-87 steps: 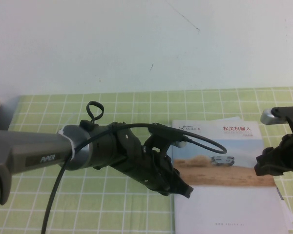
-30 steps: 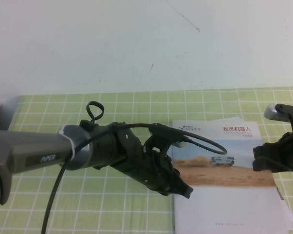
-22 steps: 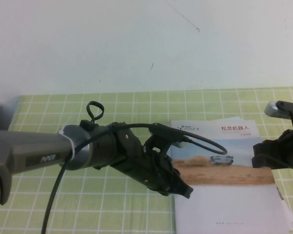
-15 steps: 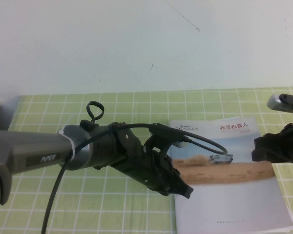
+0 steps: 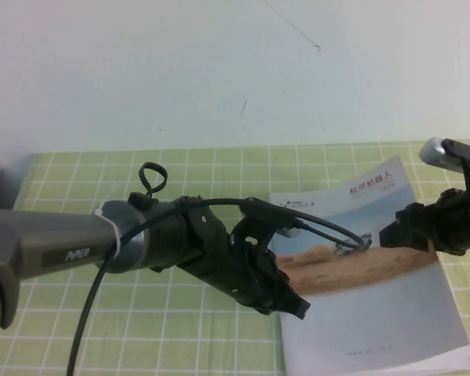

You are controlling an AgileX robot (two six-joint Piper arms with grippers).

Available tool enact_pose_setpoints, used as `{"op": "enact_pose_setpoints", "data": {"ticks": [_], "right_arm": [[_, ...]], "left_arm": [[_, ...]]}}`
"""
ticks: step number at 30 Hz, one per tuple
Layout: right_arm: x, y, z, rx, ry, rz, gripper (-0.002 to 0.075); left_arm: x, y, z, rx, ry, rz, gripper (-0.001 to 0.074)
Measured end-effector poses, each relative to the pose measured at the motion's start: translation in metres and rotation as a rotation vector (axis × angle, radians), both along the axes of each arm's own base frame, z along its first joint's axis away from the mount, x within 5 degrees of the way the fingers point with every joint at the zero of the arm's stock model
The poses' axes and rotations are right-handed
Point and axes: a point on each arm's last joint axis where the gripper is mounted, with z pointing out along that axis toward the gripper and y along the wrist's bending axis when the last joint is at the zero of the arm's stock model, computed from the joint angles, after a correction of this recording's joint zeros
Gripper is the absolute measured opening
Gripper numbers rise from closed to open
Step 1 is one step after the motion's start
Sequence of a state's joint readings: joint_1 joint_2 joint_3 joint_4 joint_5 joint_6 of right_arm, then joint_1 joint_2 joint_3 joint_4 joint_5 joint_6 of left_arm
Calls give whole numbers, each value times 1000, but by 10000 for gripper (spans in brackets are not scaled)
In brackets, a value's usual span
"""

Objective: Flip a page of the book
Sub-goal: Open the closed book

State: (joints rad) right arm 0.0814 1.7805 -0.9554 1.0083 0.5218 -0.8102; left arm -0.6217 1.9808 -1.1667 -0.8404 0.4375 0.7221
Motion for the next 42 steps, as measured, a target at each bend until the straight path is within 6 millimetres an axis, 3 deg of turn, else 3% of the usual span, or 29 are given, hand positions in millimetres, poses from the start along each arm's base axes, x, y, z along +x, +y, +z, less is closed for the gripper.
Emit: {"op": "enact_pose_setpoints", "data": {"ticks": [26, 35, 42], "right_arm": [[-1, 29, 31, 382, -186, 198, 163], [-2, 47, 37, 387, -217, 266, 152], [-1, 48, 38, 379, -226, 261, 152]], "left_arm": [[0, 0, 1, -2, -1, 1, -4], [0, 0, 1, -2, -1, 1, -4], [-1, 1, 12, 8, -56, -21, -4]]}}
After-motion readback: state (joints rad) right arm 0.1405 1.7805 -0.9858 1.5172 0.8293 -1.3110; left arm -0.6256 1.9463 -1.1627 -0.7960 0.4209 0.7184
